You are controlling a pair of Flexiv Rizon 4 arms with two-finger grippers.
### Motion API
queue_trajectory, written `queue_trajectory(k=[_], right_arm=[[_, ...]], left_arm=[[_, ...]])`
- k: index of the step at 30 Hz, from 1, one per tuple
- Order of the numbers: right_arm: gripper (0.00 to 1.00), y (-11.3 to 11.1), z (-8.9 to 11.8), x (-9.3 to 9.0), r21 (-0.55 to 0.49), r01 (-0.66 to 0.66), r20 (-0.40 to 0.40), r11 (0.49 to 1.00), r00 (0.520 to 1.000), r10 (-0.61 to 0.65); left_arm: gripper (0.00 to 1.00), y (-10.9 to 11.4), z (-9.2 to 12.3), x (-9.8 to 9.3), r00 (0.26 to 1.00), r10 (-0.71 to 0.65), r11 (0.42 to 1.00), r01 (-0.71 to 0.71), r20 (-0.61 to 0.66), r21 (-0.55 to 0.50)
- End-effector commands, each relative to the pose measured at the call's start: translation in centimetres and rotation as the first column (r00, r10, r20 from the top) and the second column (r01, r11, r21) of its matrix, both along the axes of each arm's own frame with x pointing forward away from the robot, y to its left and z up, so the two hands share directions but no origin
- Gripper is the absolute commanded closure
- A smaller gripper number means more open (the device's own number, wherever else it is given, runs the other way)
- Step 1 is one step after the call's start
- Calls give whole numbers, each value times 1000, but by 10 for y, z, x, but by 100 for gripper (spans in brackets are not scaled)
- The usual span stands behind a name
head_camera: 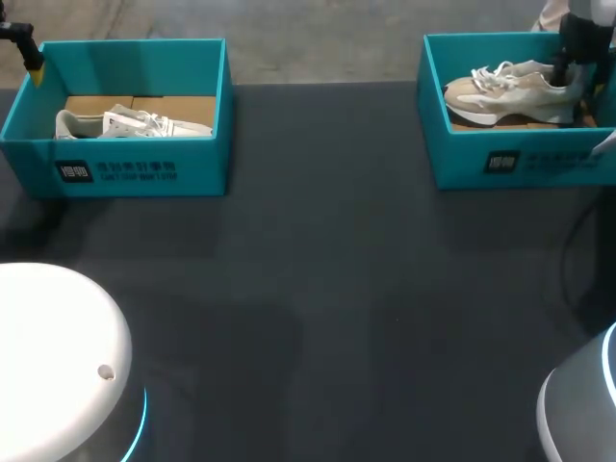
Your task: Take the shoe out of the shoebox, open the shoe tongue, remove and reinsert the insole, then place the shoe into the shoebox
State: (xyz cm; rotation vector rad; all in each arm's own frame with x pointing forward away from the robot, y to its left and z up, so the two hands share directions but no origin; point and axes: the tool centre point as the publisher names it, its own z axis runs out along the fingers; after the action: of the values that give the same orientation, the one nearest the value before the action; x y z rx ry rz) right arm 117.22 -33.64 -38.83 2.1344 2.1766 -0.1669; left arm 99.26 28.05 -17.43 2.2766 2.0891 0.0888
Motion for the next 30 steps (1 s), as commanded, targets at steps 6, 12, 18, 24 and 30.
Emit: queue_trajectory(k=[6, 12, 18, 24, 30], right_arm=[[29, 2, -10, 10, 0, 25, -233, 1000, 972, -24], [31, 4, -13, 9, 5, 22, -240, 1000, 970, -20], [51, 4, -11, 8, -1, 22, -240, 1000, 971, -21], [100, 4, -10, 8, 2, 28, -242, 1000, 970, -27], [100, 5, -3, 5, 2, 41, -229, 999, 973, -40]], left_arm=[[0, 0, 1, -1, 1000, 1, 1000, -1, 1, 3], [0, 0, 1, -1, 1000, 1, 1000, -1, 1, 3], [0, 0, 1, -1, 1000, 1, 1000, -1, 1, 3], [0, 0, 1, -1, 1000, 1, 1000, -1, 1, 3], [0, 0, 1, -1, 1000, 1, 1000, -1, 1, 3]])
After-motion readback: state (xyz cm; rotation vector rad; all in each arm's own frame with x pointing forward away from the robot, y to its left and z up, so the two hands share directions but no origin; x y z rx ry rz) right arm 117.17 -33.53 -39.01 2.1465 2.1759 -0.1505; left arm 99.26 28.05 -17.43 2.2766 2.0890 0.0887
